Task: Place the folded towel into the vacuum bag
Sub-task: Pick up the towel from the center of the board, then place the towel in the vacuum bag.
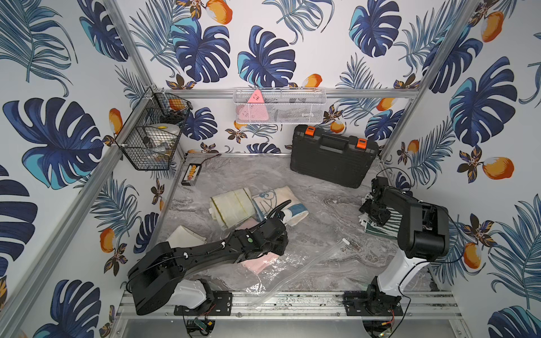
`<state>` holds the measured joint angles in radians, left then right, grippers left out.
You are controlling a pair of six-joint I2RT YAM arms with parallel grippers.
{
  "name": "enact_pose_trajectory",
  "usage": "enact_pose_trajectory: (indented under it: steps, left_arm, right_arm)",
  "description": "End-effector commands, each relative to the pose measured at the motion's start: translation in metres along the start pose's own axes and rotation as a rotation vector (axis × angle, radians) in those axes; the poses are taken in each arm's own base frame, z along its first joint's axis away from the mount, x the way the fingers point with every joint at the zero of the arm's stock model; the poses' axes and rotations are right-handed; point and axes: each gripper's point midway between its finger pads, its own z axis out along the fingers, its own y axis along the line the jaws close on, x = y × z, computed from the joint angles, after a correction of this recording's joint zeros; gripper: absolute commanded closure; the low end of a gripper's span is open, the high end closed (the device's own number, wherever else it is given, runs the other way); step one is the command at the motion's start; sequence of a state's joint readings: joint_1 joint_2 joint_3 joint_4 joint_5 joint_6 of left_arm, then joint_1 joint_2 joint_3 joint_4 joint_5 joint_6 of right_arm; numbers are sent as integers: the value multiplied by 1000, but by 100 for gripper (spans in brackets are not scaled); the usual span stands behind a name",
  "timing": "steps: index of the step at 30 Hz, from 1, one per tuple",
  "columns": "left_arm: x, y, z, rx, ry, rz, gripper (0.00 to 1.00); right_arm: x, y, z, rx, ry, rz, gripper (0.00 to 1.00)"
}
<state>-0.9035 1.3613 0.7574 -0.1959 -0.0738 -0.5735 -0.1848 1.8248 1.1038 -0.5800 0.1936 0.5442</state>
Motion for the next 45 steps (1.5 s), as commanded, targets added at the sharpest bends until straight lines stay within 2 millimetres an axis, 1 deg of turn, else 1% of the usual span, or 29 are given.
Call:
enact_pose_trajectory:
  steps: [1, 2, 4, 7, 10, 14, 16, 18, 19, 21, 23, 25, 26, 28, 30, 31, 33, 35, 36, 37, 39, 40, 42, 43, 44, 45]
  left_arm:
    - [-5, 1, -5, -10, -9, 3, 54]
    - [-6, 1, -7, -13, -14, 1, 54]
    - [-9, 3, -11, -15, -25, -8, 54]
    - [-18, 4, -21, -12, -52, -27, 54]
    - [-29, 2, -33, -1, -98, -21, 53]
    - [-40, -1, -42, -3, -128, 4, 53]
    - [-45, -3, -44, -1, -136, 11, 53]
    - [-48, -6, -45, 7, -140, 11, 53]
    - [-50, -7, -46, 11, -142, 8, 53]
    - [-51, -8, -48, 11, -142, -8, 53]
    - [-51, -7, -50, 9, -139, -29, 53]
    - [-49, -5, -51, 1, -136, -42, 53]
    - [-48, -4, -51, -2, -136, -45, 53]
    - [-48, -2, -52, -12, -135, -54, 53]
    - [-47, 5, -55, -29, -128, -72, 52]
    - [-46, 9, -57, -39, -129, -88, 52]
    - [-44, 23, -61, -72, -136, -123, 52]
    - [-41, 34, -66, -99, -137, -147, 52]
    - [-39, 39, -68, -109, -132, -153, 52]
    - [-37, 42, -70, -115, -127, -155, 52]
    - [-35, 43, -73, -116, -114, -146, 51]
    - [-34, 42, -73, -109, -105, -141, 51]
    - [-33, 37, -71, -87, -88, -129, 51]
    - [-34, 34, -69, -75, -84, -122, 51]
    - [-35, 30, -67, -58, -79, -121, 50]
    - [-35, 26, -64, -39, -71, -123, 51]
  right_arm:
    - [27, 31, 1, -224, 137, 65, 59]
    - [27, 33, -4, -251, 135, 70, 67]
    - [30, 38, -24, -315, 114, 66, 79]
    - [37, 37, -56, -356, 60, 37, 88]
    - [44, 30, -91, -376, -6, -17, 93]
    - [50, 21, -138, -405, -89, -80, 96]
    - [54, 25, -166, -444, -130, -128, 98]
    - [63, 31, -194, -459, -164, -213, 99]
    - [71, 35, -206, -452, -176, -267, 99]
    - [89, 42, -217, -432, -184, -374, 99]
    - [118, 53, -219, -426, -153, -469, 97]
    - [154, 67, -213, -424, -129, -555, 95]
    - [170, 73, -208, -416, -134, -589, 95]
    - [208, 87, -194, -403, -126, -673, 91]
    - [252, 106, -175, -398, -71, -731, 87]
    - [272, 115, -169, -404, -48, -758, 84]
    - [322, 140, -158, -446, 48, -809, 73]
    - [367, 162, -152, -545, 198, -831, 62]
    - [385, 170, -150, -596, 282, -829, 53]
    - [398, 174, -151, -638, 345, -828, 44]
    - [409, 177, -160, -708, 424, -849, 25]
    - [412, 176, -167, -739, 464, -867, 19]
    - [408, 171, -186, -805, 526, -886, 14]
    - [400, 167, -197, -838, 542, -878, 14]
    - [386, 162, -203, -851, 533, -855, 14]
    - [365, 154, -208, -858, 506, -815, 14]
